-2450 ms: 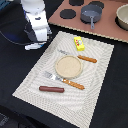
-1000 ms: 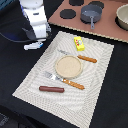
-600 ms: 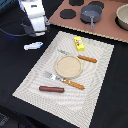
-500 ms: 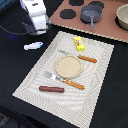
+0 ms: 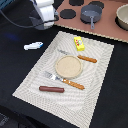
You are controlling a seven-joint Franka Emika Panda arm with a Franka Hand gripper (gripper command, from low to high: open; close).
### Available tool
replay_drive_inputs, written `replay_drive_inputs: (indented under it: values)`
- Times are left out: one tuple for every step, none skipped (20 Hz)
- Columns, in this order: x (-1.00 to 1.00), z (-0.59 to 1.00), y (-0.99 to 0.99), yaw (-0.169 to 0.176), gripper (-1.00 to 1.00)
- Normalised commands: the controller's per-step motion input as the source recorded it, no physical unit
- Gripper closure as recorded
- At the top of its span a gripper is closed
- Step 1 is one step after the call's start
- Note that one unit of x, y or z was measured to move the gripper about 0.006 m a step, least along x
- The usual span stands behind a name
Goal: Interact with the objects in diverse but meaningful ways.
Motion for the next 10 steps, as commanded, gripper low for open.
replay_drive_inputs:
  values:
    - [0.64,0.63,0.32,-0.088,1.0]
    - [0.64,0.64,0.32,-0.086,1.0]
    - [0.63,0.69,0.33,-0.085,1.0]
    - [0.62,0.74,0.33,-0.08,1.0]
    - [0.63,0.76,0.34,-0.074,1.0]
    - [0.63,0.77,0.35,-0.073,1.0]
    - [0.64,0.77,0.35,-0.072,1.0]
    - [0.65,0.76,0.37,-0.065,1.0]
    - [0.64,0.83,0.41,-0.058,1.0]
    - [0.62,0.85,0.47,-0.049,1.0]
